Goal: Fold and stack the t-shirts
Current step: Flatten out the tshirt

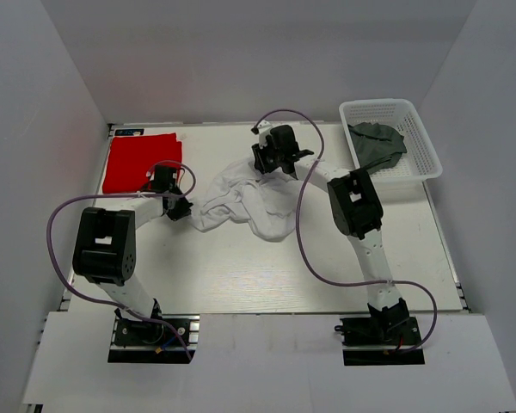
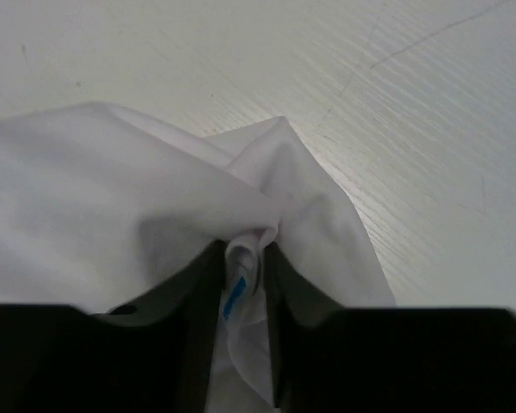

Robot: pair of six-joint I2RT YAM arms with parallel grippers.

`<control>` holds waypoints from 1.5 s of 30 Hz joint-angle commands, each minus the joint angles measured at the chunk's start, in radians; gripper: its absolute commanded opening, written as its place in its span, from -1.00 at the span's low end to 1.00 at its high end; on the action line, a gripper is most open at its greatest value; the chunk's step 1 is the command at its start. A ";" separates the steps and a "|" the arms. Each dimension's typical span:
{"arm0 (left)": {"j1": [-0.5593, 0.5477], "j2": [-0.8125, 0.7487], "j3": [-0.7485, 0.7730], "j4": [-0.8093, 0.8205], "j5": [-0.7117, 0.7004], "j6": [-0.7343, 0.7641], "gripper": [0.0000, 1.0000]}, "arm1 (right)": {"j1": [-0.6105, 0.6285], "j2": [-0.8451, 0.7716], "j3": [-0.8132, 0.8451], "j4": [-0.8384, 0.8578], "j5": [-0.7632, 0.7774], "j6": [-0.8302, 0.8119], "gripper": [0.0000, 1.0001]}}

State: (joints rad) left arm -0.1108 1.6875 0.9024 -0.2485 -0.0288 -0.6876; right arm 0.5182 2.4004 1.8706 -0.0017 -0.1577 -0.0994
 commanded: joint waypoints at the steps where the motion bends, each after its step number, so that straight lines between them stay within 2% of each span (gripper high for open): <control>1: -0.001 -0.034 0.033 -0.061 -0.059 0.022 -1.00 | -0.003 0.019 0.056 0.022 -0.052 0.044 -0.42; 2: -0.001 -0.034 0.050 -0.061 -0.059 0.022 -1.00 | -0.004 0.019 0.059 0.025 -0.062 0.046 -0.64; 3: -0.001 -0.043 0.065 -0.061 -0.068 0.022 -1.00 | -0.004 0.010 0.061 0.029 -0.059 0.052 -1.00; 6: -0.001 -0.075 0.113 -0.083 -0.124 0.040 -1.00 | -0.006 -0.064 0.035 0.060 -0.033 0.055 -1.00; 10: -0.001 -0.171 0.174 -0.095 -0.177 0.051 -1.00 | -0.004 -0.245 -0.059 0.129 0.120 0.024 -1.00; 12: -0.001 -0.230 0.187 -0.080 -0.197 0.074 -1.00 | -0.007 -0.395 -0.149 0.158 0.150 -0.002 -1.00; 13: -0.001 -0.262 0.187 -0.065 -0.197 0.074 -1.00 | -0.007 -0.432 -0.177 0.186 0.234 -0.008 -1.00; 16: -0.001 -0.406 0.187 -0.025 -0.206 0.085 -1.00 | -0.007 -0.688 -0.350 0.252 0.294 -0.074 -1.00; 17: -0.001 -0.445 0.187 -0.012 -0.191 0.085 -1.00 | -0.007 -0.725 -0.370 0.256 0.331 -0.083 -1.00; 18: -0.001 -0.522 0.187 0.017 -0.171 0.094 -1.00 | -0.006 -0.838 -0.405 0.267 0.342 -0.100 -1.00; 21: -0.001 -0.639 0.176 0.084 -0.086 0.123 -1.00 | -0.006 -0.938 -0.455 0.255 0.359 -0.114 -1.00; 23: -0.001 -0.776 0.199 0.146 -0.015 0.138 -1.00 | -0.004 -1.175 -0.507 0.252 0.368 -0.123 -1.00; 25: -0.001 -0.825 0.237 0.137 -0.014 0.138 -1.00 | -0.009 -1.204 -0.507 0.244 0.374 -0.129 -1.00; 26: -0.001 -0.848 0.259 0.105 -0.014 0.152 -1.00 | -0.006 -1.294 -0.513 0.236 0.373 -0.147 -1.00; 29: -0.001 -0.931 0.340 0.046 -0.107 0.174 -1.00 | -0.006 -1.394 -0.511 0.236 0.418 -0.180 -1.00; 31: 0.010 -0.965 0.388 -0.015 -0.230 0.184 -1.00 | -0.004 -1.493 -0.515 0.233 0.474 -0.219 -1.00; 33: 0.019 -1.002 0.421 -0.076 -0.354 0.184 -1.00 | -0.007 -1.549 -0.516 0.236 0.561 -0.249 -1.00; 36: 0.019 -1.025 0.446 -0.150 -0.463 0.168 -1.00 | -0.006 -1.639 -0.540 0.224 0.653 -0.272 -1.00; 41: 0.019 -1.003 0.431 -0.178 -0.461 0.142 -1.00 | -0.004 -1.676 -0.620 0.198 0.737 -0.255 -1.00; 45: 0.019 -0.904 0.377 -0.189 -0.451 0.109 -1.00 | -0.010 -1.617 -0.783 0.218 0.854 -0.168 -1.00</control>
State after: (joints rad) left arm -0.1013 0.6945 1.3243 -0.3630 -0.3908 -0.5659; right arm 0.5201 0.7162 1.1778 0.2142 0.4881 -0.3019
